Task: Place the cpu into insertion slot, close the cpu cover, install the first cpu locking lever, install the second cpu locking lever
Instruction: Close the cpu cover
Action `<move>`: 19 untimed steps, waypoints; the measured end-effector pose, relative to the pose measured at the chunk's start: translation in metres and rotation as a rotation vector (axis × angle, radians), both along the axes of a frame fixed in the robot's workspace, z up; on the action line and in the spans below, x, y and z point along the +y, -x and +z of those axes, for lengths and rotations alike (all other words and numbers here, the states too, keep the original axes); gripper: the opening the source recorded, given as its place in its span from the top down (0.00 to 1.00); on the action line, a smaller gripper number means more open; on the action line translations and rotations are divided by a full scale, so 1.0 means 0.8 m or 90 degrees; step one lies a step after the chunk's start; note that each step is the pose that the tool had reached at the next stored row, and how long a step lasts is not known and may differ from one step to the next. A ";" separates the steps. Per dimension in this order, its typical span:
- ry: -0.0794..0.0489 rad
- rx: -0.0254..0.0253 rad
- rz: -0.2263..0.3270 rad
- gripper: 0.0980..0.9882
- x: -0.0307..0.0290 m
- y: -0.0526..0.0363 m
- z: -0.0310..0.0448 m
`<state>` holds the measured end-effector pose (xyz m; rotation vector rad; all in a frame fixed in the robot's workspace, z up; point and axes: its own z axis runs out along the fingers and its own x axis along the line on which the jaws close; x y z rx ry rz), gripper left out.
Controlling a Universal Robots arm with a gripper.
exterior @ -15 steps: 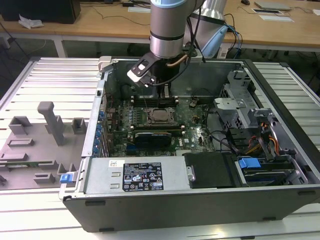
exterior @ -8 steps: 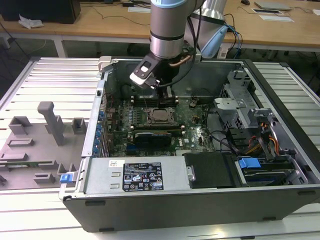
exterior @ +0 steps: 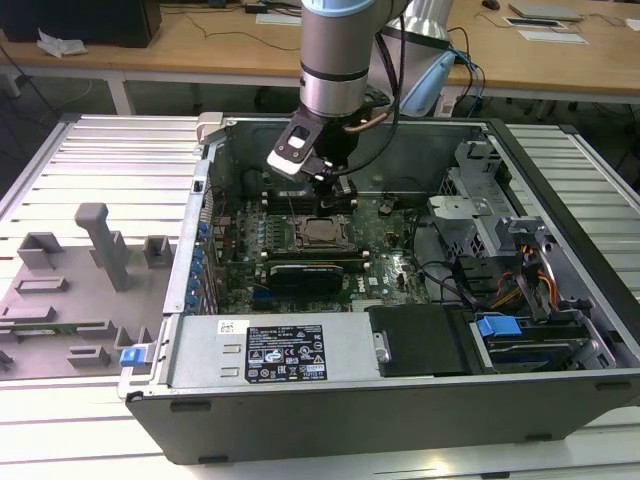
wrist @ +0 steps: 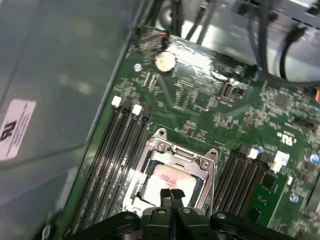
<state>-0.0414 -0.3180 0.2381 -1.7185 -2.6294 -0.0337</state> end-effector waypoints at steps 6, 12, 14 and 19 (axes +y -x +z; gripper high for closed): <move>0.000 0.0000 0.087 0.99 0.0000 0.000 -0.0006; 0.000 0.0000 0.177 0.99 0.0000 0.000 -0.0014; 0.000 0.0000 0.208 0.99 0.0000 0.000 -0.0016; 0.000 0.0000 0.272 0.99 0.0000 0.000 -0.0021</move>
